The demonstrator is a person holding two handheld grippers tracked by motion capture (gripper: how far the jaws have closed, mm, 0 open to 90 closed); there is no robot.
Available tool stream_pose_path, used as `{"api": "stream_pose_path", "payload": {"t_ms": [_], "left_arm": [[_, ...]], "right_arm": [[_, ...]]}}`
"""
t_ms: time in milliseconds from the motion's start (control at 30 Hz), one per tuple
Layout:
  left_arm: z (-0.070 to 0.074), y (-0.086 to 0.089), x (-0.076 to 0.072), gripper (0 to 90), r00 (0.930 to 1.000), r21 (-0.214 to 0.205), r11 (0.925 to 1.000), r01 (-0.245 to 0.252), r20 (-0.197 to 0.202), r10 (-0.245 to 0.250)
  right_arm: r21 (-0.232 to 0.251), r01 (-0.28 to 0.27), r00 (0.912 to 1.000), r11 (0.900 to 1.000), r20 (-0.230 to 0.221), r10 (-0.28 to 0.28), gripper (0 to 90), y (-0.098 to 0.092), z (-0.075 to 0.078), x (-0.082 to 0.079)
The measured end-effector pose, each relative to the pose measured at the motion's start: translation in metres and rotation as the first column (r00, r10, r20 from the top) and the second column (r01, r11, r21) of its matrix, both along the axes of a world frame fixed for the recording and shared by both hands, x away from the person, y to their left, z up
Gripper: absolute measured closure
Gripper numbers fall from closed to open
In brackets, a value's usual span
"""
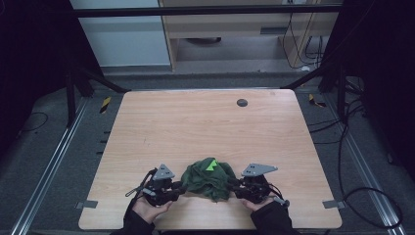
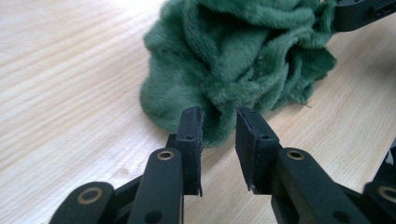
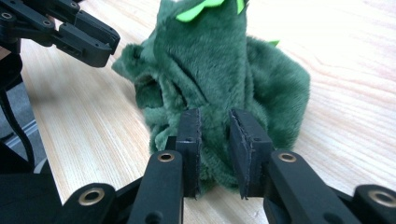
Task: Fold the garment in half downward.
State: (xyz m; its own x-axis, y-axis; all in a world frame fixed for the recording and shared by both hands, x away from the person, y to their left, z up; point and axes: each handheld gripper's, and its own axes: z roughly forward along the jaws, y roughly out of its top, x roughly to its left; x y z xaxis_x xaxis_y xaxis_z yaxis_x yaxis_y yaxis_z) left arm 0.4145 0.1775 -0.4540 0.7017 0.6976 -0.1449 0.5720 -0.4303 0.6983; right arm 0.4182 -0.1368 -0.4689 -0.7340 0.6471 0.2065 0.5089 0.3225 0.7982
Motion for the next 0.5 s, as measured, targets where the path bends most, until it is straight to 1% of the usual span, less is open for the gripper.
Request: {"api": "stream_pose_path", "payload": {"t_ms": [67,200,267,333,467,500], "left_arm": [[0.003,0.003,0.000,70.0,1.0000,-0.008,0.9999,-0.007,0.007,0.007],[0.007,0.008,0.001,69.8,0.9996,-0.026,0.9993,-0.025,0.015,0.025],[0.009,0.009,0.002,70.3,0.9995,-0.026,0.9993,-0.026,0.018,0.026],[0.012,0.013,0.005,71.8,0.9987,-0.033,0.9985,-0.044,0.027,0.044],[0.016,0.015,0.011,76.5,0.9954,-0.038,0.9963,-0.077,0.054,0.079],[0.017,0.015,0.013,77.7,0.9944,-0.039,0.9956,-0.085,0.060,0.087]], "right_arm": [[0.012,0.007,1.0000,0.9999,0.003,-0.007,73.7,-0.002,0.003,0.000],[0.020,0.018,0.9996,0.9996,0.022,-0.019,73.9,-0.006,0.010,0.001],[0.029,0.031,0.9991,0.9991,0.030,-0.032,74.4,-0.009,0.013,0.002],[0.034,0.046,0.9980,0.9983,0.041,-0.048,75.8,-0.012,0.017,0.005],[0.038,0.067,0.9969,0.9970,0.038,-0.069,78.8,-0.014,0.020,0.010],[0.035,0.071,0.9965,0.9969,0.042,-0.072,79.7,-0.015,0.021,0.012]]}}
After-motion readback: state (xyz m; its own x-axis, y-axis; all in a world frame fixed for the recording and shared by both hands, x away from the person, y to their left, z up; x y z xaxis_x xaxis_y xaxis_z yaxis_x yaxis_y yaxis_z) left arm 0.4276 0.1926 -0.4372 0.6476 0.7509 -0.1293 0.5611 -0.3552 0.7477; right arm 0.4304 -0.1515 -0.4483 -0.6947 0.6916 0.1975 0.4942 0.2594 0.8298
